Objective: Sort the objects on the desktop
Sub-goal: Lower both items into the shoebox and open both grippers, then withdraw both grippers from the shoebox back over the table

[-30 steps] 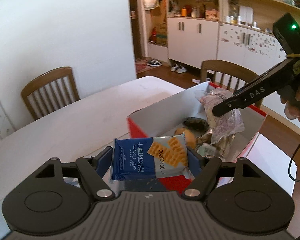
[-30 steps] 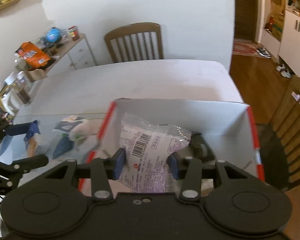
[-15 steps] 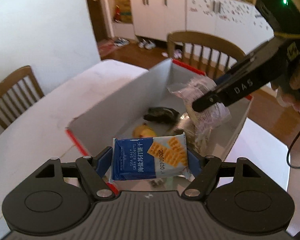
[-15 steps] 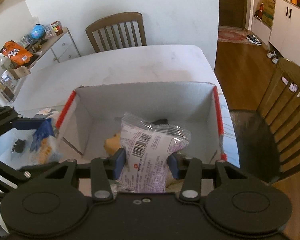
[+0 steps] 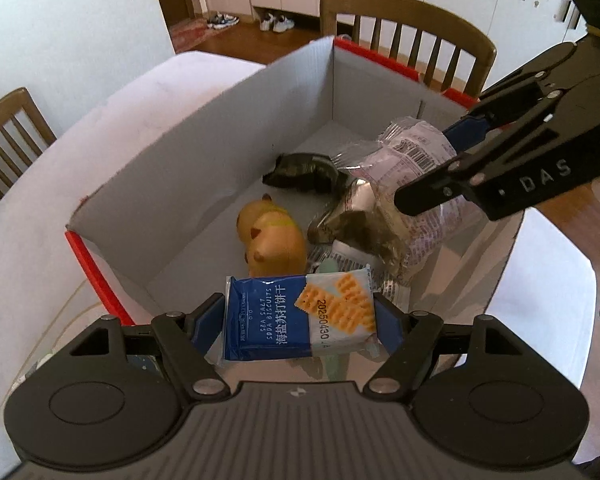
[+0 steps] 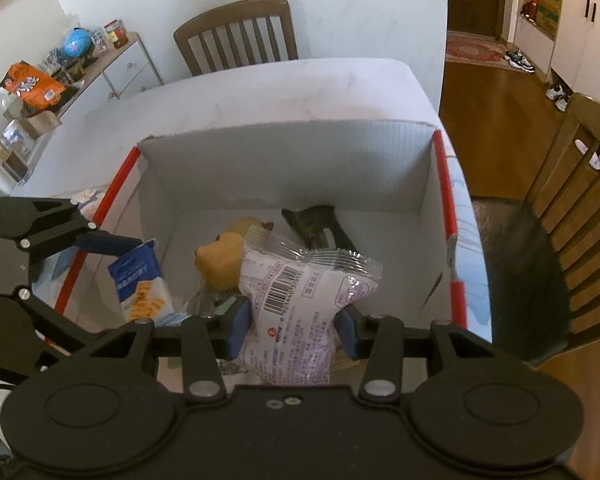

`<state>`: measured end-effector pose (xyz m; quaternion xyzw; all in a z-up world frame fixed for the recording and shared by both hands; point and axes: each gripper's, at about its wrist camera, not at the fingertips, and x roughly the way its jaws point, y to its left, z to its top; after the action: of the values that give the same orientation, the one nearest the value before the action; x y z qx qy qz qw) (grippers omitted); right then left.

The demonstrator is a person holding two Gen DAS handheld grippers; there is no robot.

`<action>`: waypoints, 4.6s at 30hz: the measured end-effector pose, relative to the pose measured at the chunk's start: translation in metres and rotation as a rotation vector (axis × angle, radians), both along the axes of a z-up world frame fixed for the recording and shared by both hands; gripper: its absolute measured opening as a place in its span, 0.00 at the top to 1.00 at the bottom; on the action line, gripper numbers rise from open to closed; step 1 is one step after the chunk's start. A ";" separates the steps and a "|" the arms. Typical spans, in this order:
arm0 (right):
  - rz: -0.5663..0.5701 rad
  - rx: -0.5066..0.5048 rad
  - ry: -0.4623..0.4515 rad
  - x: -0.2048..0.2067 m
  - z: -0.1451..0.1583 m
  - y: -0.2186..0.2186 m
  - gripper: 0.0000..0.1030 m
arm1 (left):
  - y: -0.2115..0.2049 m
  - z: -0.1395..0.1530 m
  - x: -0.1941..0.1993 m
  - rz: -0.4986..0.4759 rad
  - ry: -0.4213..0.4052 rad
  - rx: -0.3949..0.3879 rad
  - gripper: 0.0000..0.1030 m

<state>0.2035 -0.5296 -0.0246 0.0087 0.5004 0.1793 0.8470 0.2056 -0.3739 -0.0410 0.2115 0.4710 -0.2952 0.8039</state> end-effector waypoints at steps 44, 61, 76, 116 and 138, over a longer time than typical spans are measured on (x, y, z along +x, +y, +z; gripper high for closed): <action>0.052 -0.018 0.081 0.001 -0.024 -0.006 0.45 | -0.020 -0.031 0.028 0.042 0.175 0.081 0.22; 0.058 0.031 -0.017 -0.008 0.015 -0.013 0.27 | -0.018 -0.010 0.020 0.057 0.157 -0.003 0.00; 0.066 0.057 -0.055 -0.019 0.031 -0.006 0.27 | 0.016 0.031 -0.008 0.134 0.057 -0.122 0.00; 0.225 0.004 -0.114 -0.041 0.052 0.210 0.17 | 0.215 0.050 -0.070 0.285 -0.052 -0.212 0.00; 0.453 -0.099 -0.111 0.016 0.022 0.310 0.17 | 0.323 0.010 -0.055 0.504 -0.052 -0.194 0.00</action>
<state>0.2200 -0.2193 -0.0021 -0.1553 0.4505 0.3402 0.8107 0.1509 -0.0513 -0.0314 0.0170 0.4573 -0.1240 0.8805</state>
